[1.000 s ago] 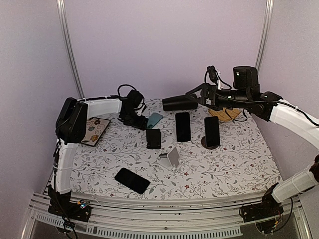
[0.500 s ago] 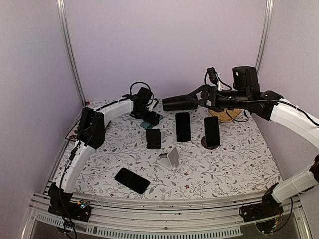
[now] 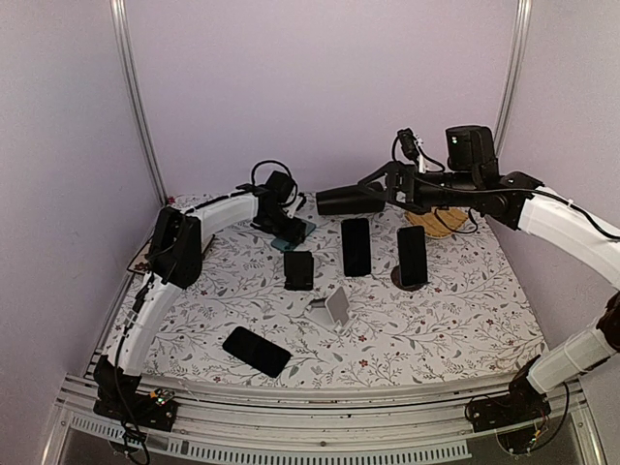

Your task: Place the phone on the phone stand

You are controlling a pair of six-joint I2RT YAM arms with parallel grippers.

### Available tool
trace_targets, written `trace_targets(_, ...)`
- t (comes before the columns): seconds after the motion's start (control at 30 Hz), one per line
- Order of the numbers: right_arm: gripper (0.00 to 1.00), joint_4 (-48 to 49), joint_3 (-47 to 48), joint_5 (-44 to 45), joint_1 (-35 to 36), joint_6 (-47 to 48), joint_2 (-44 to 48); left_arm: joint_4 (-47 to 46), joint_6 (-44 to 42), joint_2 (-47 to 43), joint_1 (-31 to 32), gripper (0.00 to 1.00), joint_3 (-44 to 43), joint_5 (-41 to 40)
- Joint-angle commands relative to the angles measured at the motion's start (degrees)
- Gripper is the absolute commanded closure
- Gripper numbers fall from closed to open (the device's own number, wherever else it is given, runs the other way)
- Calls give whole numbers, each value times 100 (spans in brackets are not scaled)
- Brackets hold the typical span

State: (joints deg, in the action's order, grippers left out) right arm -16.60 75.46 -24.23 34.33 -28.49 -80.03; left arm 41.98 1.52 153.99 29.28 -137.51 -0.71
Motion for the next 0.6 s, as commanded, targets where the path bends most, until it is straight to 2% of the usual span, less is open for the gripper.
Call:
trace_targets(0.0,1,244,117,-87,-13,-15,-83,690,378,-88,-125,36,800,-180)
trace_targets(0.2,1,440,25,-206,-9,-32,-153,502,694,-924,-223,36,2045,-530)
trace_targets(0.57,1,747,-157,-481,-5,-39,-241,-506,1609,-2946,-149,34,5340,-522)
